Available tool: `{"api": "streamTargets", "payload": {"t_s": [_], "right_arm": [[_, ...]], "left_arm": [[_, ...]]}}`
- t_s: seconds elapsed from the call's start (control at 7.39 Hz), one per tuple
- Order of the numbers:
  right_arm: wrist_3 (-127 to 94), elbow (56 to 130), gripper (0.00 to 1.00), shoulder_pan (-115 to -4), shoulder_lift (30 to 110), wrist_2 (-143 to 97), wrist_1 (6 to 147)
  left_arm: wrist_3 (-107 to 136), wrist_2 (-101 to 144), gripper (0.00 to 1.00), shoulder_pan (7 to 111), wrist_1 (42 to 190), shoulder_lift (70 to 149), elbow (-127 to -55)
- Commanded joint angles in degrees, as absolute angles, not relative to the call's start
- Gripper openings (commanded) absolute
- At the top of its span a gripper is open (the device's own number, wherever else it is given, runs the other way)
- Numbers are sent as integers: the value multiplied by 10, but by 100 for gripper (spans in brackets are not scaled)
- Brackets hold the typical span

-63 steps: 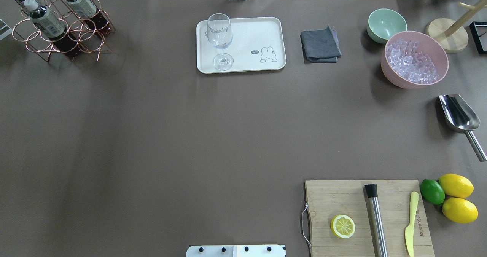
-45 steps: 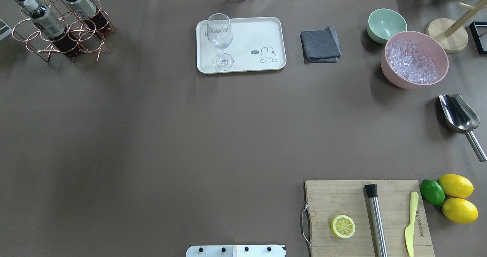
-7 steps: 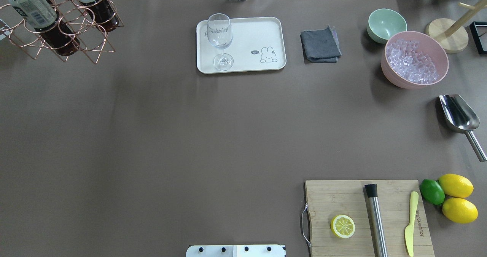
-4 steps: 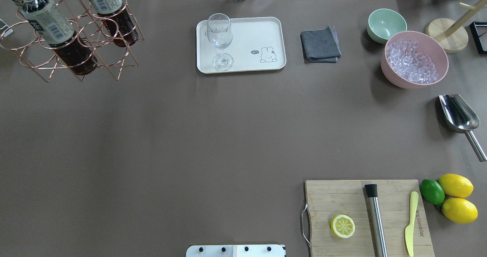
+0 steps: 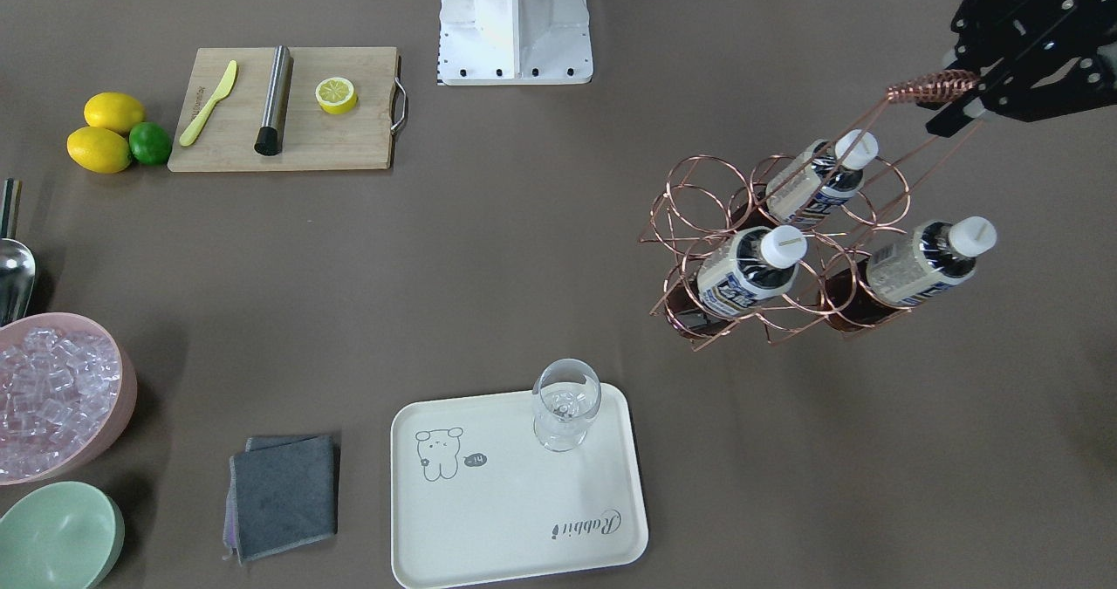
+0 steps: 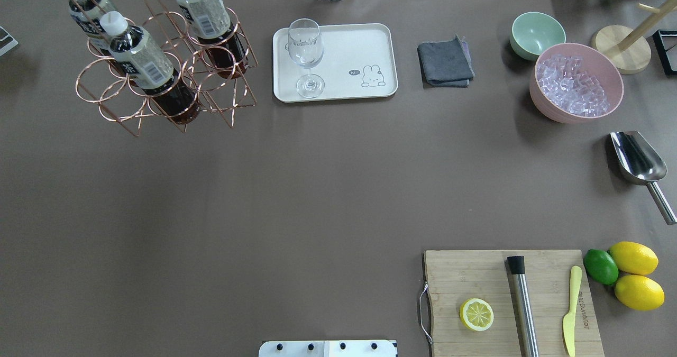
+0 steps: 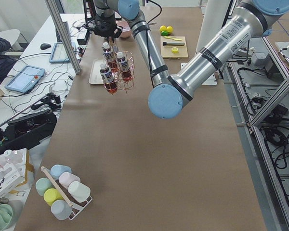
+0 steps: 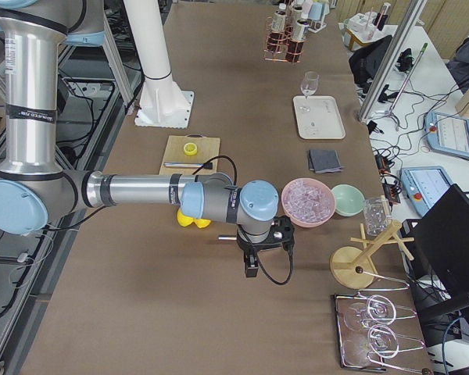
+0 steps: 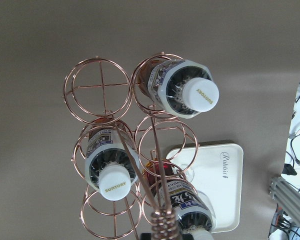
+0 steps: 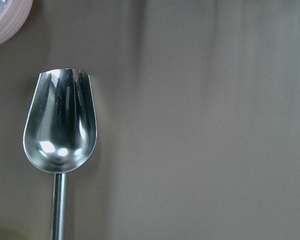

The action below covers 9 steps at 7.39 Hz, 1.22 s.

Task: Take tea from basket to plate

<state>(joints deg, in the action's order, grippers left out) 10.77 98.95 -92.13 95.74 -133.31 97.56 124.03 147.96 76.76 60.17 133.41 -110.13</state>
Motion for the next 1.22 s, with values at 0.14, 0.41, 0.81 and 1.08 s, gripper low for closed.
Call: {"api": "streamTargets", "payload": {"t_s": [0.14,0.41,0.81,1.08], "right_arm": [[106,986,99,-921,959,-1328,976],[105,985,99,-921,959,-1328,976],[105,986,99,-921,959,-1328,976],[106,985,99,-921,959,-1327,976]], "left_arm": [[1314,1499,0,724,718,1304,-1135],[1393,1515,0,691,790,1245,-1195],[1542,1515,0,677,932,1189,-1222],[1573,1508,0,644,932,1191,-1254]]}}
